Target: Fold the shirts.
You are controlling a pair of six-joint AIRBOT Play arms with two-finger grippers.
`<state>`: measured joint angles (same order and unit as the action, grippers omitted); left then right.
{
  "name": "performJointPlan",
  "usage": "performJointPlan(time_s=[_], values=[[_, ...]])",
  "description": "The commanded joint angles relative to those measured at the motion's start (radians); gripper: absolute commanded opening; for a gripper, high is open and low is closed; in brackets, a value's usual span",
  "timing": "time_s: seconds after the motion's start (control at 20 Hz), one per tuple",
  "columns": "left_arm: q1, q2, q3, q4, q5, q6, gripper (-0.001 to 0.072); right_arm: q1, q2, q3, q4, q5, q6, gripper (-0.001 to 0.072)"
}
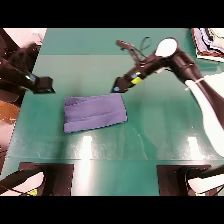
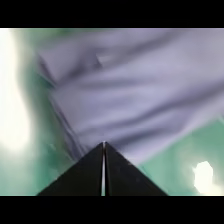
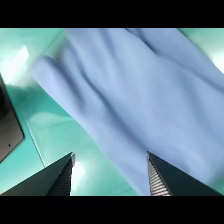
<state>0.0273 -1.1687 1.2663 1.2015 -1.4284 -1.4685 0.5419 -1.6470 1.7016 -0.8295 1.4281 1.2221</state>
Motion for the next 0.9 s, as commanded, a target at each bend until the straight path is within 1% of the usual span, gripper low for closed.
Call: performJointPlan(time_s=[0.0, 0.05, 0.1, 0.15, 0.2, 0.35, 0.5, 0.65, 0.7, 0.85], values=[[0.002, 0.001, -0.174, -0.090, 0.053, 0.029, 0.0041, -0.131, 0.079, -0.189, -0.010, -0.001, 0.011, 0.0514], [0.002, 0.001, -0.198, -0.108, 0.075, 0.029, 0.0041, -0.158, 0.081, -0.233, -0.009, -0.019, 0.011, 0.0554], [0.002, 0.001, -0.208, -0.143, 0.095, 0.033, 0.0040, -0.176, 0.073, -0.272, -0.008, -0.038, 0.011, 0.0660], [0.002, 0.001, -0.209, -0.175, 0.113, 0.038, 0.0040, -0.191, 0.054, -0.310, 0.008, -0.054, 0.011, 0.0679], [0.002, 0.002, -0.209, -0.204, 0.135, 0.039, 0.0029, -0.195, 0.028, -0.344, 0.037, -0.068, 0.011, 0.0679], [0.002, 0.002, -0.209, -0.260, 0.187, 0.060, 0.0030, -0.170, -0.086, -0.408, 0.157, -0.105, 0.007, 0.0676], [0.002, 0.002, -0.209, -0.266, 0.203, 0.074, 0.0030, -0.098, -0.179, -0.417, 0.275, -0.196, -0.020, 0.0665], [0.002, 0.002, -0.209, -0.266, 0.217, 0.089, 0.0030, -0.031, -0.225, -0.417, 0.375, -0.284, -0.037, 0.0665], [0.002, 0.002, -0.209, -0.266, 0.219, 0.089, 0.0030, -0.013, -0.232, -0.417, 0.397, -0.301, -0.040, 0.0657], [0.001, 0.002, -0.209, -0.266, 0.235, 0.089, 0.0030, 0.024, -0.232, -0.417, 0.467, -0.342, -0.107, 0.0388]])
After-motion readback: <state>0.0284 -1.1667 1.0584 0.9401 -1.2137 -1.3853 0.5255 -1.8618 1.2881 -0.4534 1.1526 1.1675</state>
